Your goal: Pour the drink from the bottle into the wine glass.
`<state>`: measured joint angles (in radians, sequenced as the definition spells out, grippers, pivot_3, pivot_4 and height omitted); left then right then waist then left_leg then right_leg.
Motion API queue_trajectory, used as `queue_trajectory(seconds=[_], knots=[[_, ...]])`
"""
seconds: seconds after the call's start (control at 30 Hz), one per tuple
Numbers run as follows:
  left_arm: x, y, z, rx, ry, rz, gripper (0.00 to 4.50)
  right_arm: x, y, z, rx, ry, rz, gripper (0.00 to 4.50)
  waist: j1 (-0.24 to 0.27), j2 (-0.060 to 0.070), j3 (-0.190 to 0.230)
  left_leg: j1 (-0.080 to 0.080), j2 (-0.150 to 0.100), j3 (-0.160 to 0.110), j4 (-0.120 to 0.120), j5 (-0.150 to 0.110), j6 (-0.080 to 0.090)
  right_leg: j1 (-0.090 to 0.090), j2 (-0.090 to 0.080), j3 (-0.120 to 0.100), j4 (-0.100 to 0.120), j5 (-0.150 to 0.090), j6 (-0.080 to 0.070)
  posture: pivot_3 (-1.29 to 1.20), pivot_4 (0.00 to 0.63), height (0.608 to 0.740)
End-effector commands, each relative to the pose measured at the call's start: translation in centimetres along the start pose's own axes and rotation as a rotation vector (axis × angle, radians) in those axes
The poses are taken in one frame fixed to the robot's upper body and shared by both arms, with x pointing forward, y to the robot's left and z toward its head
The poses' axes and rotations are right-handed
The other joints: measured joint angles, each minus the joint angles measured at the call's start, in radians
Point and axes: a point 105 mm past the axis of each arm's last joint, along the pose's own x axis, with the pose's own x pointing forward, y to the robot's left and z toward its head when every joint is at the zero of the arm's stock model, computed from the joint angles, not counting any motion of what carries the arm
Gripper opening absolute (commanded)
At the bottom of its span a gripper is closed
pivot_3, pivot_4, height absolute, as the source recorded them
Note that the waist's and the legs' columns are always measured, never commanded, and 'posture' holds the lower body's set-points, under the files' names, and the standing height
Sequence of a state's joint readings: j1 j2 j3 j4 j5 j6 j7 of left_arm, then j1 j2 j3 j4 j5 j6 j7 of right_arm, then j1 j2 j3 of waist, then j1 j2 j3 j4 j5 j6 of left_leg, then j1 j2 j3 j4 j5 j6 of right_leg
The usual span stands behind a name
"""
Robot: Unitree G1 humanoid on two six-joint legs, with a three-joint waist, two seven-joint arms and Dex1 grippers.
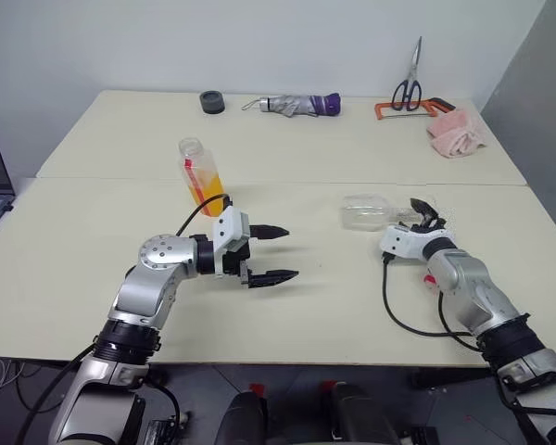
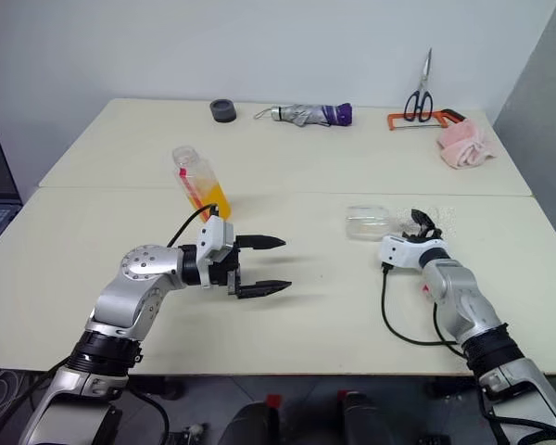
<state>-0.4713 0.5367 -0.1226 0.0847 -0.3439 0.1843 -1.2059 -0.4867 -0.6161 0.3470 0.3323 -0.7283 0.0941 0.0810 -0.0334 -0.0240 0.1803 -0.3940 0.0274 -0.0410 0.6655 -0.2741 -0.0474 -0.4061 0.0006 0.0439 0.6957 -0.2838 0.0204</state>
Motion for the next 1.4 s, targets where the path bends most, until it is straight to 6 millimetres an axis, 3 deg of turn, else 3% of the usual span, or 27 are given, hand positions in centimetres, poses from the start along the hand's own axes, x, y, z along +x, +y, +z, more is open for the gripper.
queue_trajectory(seconds=[0.03, 0.23, 0.33, 0.4, 0.47, 0.53, 0.63, 0.73, 0.93, 1.1, 1.4], knots=[[0.1, 0.3, 0.9, 0.037, -0.029, 0.015, 4.5, 0.5, -0.7, 0.1, -0.016, -0.003, -0.037, 2.17, 0.0, 0.0, 0.0, 0.0, 0.0, 0.0, 0.0, 0.0, 0.0, 0.0, 0.0, 0.0, 0.0, 0.0, 0.0, 0.0, 0.15, 0.74], [0.1, 0.0, 0.6, 0.02, -0.032, 0.027, 4.5, 1.1, -1.0, -0.1, 0.007, -0.002, -0.065, 0.13, -0.002, 0.0, 0.0, 0.001, 0.0, 0.0, 0.0, 0.0, 0.0, 0.0, 0.0, 0.0, 0.001, 0.0, 0.0, 0.0, 0.15, 0.74], [-0.3, 0.3, 0.4, 0.005, -0.034, 0.07, 4.5, 1.0, -2.6, 0.6, 0.048, -0.029, -0.125, 0.11, -0.003, 0.0, 0.0, 0.001, 0.0, 0.0, 0.0, 0.0, 0.0, 0.001, 0.0, 0.001, 0.001, 0.0, 0.0, 0.0, 0.15, 0.74], [-1.0, 0.6, 0.2, -0.015, -0.037, 0.126, 4.5, 0.6, -3.8, 1.9, 0.164, -0.076, -0.167, 0.11, -0.004, 0.0, 0.0, 0.001, 0.0, 0.0, 0.0, 0.0, 0.0, 0.001, 0.0, 0.001, 0.001, 0.0, 0.0, 0.0, 0.15, 0.74], [-1.7, 0.8, 0.1, -0.034, -0.038, 0.174, 4.5, 0.1, -4.7, 3.5, 0.285, -0.137, -0.19, 0.11, -0.009, 0.0, 0.0, 0.001, 0.001, 0.0, 0.0, 0.0, 0.0, 0.0, 0.0, 0.001, 0.001, 0.0, 0.0, 0.0, 0.15, 0.74], [-2.7, 1.1, -0.2, -0.055, -0.035, 0.236, 4.5, -0.5, -5.0, 6.4, 0.458, -0.264, -0.186, 0.11, -0.01, 0.0, 0.0, 0.0, 0.001, -0.001, -0.001, 0.0, 0.0, 0.0, 0.0, 0.0, 0.001, 0.0, 0.0, 0.0, 0.15, 0.74], [-3.7, 1.3, 0.2, -0.084, -0.048, 0.314, 4.5, -1.2, -4.3, 10.7, 0.766, -0.437, -0.114, 0.11, -0.016, 0.0, 0.0, 0.001, 0.002, -0.002, -0.001, 0.0, 0.0, 0.0, 0.0, 0.0, 0.001, 0.0, 0.0, 0.0, 0.15, 0.74], [-4.3, 1.3, 0.8, -0.083, -0.045, 0.353, 4.5, -0.8, -3.4, 13.2, 0.994, -0.518, -0.047, 0.11, -0.015, 0.0, 0.0, 0.0, 0.002, -0.006, -0.001, 0.0, 0.0, 0.0, 0.0, -0.001, 0.001, 0.0, 0.0, 0.0, 0.15, 0.74], [-4.9, 1.8, 2.6, -0.071, -0.048, 0.41, 4.5, 1.8, -1.7, 17.3, 1.184, -0.586, 0.08, 0.11, -0.008, 0.0, 0.0, 0.001, 0.001, -0.007, 0.0, 0.0, 0.0, 0.001, -0.003, -0.002, 0.001, 0.0, 0.0, 0.0, 0.15, 0.74], [-4.2, 1.7, 4.2, -0.059, -0.055, 0.414, 4.5, 3.0, 0.7, 18.6, 1.215, -0.575, 0.208, 0.11, -0.008, 0.0, 0.0, 0.001, 0.001, -0.007, -0.001, 0.0, 0.0, 0.001, -0.002, -0.002, 0.001, 0.0, 0.0, 0.0, 0.15, 0.74], [-4.4, 1.7, 4.5, -0.067, -0.045, 0.42, 4.5, 1.1, 4.9, 16.2, 1.13, -0.546, 0.314, 0.11, -0.007, 0.0, 0.0, 0.002, 0.001, -0.007, -0.001, 0.0, 0.0, 0.002, -0.002, -0.001, 0.001, 0.0, 0.0, 0.0, 0.15, 0.74]])
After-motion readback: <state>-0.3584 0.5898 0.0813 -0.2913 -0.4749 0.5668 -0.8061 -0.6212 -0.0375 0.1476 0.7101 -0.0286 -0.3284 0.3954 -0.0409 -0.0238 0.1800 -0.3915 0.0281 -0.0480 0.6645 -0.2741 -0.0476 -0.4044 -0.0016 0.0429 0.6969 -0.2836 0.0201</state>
